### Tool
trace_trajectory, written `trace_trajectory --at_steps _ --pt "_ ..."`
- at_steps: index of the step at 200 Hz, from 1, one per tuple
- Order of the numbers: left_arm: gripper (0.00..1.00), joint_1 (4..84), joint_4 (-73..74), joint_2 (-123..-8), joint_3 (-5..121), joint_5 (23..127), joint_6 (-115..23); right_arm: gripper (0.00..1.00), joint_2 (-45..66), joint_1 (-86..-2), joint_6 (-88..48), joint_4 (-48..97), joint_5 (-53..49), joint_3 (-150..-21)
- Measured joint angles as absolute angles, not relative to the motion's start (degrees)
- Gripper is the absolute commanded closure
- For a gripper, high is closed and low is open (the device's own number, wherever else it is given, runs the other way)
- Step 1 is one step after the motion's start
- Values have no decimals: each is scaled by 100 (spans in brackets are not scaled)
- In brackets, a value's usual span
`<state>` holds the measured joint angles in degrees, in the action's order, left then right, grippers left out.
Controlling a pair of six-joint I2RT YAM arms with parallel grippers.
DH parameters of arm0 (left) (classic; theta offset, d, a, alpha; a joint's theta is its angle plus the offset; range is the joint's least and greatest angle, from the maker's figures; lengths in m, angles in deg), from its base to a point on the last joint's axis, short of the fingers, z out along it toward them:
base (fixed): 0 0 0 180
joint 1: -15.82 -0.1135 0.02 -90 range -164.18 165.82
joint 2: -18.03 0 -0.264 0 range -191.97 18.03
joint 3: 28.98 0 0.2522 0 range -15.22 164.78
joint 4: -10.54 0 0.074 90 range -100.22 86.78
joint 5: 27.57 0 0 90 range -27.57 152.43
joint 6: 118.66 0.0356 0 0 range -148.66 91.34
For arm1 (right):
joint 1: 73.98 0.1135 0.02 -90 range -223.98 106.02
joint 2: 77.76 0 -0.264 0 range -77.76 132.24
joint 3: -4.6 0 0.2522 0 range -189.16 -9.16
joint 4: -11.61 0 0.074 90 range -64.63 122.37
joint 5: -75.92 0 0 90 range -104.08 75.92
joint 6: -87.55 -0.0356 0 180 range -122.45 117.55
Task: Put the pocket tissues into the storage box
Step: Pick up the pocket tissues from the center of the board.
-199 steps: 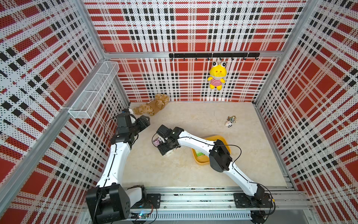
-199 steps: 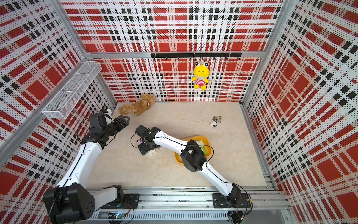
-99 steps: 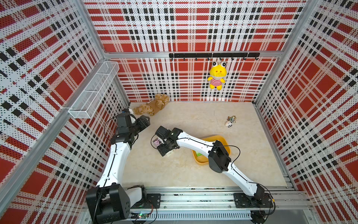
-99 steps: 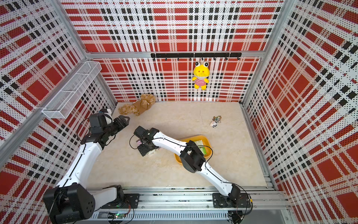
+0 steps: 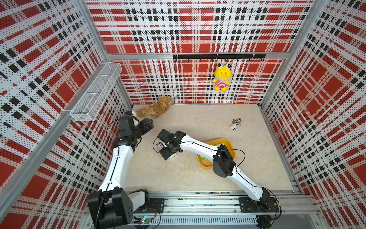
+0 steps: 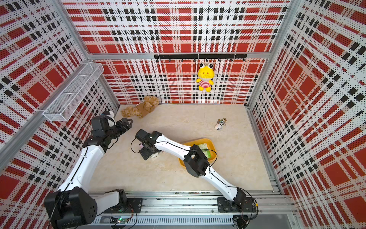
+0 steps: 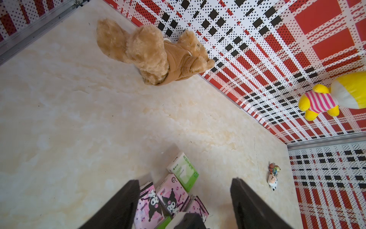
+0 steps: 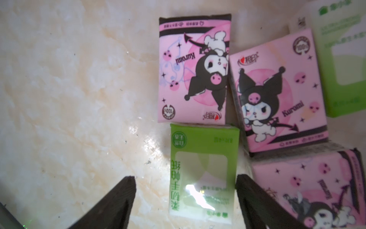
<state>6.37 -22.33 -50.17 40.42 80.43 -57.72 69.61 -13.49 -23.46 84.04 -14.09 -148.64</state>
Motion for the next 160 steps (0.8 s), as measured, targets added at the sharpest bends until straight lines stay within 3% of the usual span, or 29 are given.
trace_trajectory --at_steps 78,138,160 --pt "21 637 -2235 -5017 4042 8043 -5772 13 7162 -1349 -2329 8566 -1440 -14936" --pt "21 637 -2233 -5017 4042 8043 -5772 35 7206 -1349 -2340 8647 -1554 -15078" --pt "21 637 -2235 -5017 4042 8041 -5772 34 7206 -1349 -2329 8651 -1556 -15078"
